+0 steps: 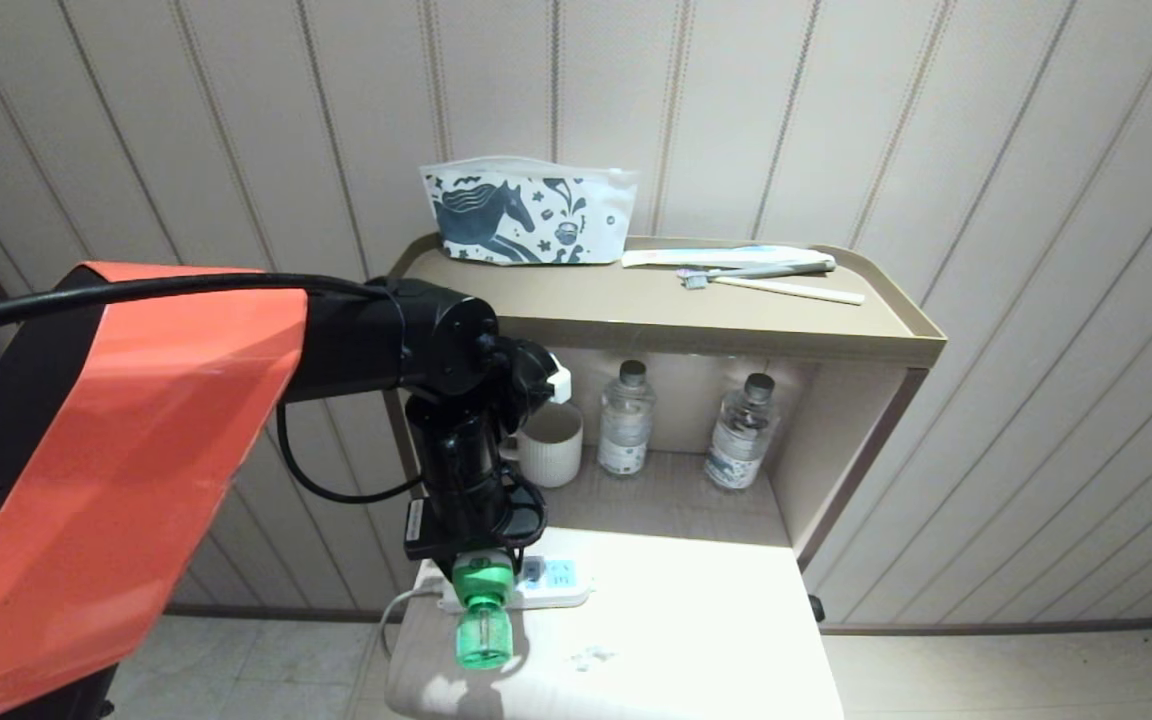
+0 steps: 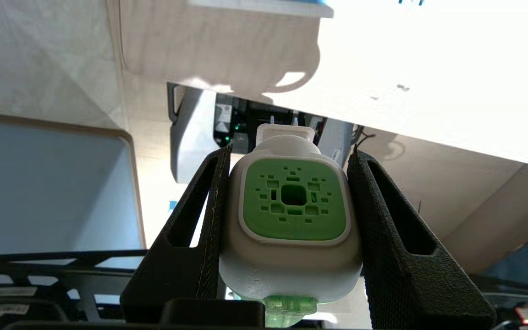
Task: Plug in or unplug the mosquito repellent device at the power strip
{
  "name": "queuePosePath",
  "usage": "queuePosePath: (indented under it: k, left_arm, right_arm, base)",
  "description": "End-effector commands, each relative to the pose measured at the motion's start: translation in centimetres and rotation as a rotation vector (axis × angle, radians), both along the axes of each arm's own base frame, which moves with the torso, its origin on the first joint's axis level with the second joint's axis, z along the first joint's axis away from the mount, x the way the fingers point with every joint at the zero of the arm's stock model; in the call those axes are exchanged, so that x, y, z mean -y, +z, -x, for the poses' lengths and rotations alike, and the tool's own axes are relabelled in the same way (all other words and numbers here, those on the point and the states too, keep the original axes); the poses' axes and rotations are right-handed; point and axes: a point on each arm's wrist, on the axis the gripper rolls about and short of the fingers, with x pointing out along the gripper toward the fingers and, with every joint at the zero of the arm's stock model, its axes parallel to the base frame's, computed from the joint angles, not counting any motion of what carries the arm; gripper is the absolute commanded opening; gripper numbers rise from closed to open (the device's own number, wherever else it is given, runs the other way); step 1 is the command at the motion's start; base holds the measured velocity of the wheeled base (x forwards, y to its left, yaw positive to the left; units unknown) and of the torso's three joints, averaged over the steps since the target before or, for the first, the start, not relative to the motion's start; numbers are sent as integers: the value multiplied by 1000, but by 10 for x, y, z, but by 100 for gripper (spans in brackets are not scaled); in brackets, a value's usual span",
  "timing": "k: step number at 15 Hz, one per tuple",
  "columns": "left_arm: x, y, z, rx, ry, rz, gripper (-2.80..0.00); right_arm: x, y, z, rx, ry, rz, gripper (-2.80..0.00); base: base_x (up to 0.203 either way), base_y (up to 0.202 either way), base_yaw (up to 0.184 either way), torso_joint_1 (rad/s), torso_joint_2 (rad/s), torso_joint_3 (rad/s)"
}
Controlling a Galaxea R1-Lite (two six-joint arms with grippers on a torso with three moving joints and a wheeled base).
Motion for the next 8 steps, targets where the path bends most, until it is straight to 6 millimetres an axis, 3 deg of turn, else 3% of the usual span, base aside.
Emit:
queuePosePath:
  k: [1,8]
  left_arm:
    - [-1,-1,-1,-6,7,-3,-280]
    - [-3,-9,-7,-18,26,-14,-280]
  right_arm:
    - [0,0,0,-1,2,0,-280]
    - [0,0,0,0,0,0,-280]
  base:
    - [0,0,0,0,0,0]
    - [0,0,0,0,0,0]
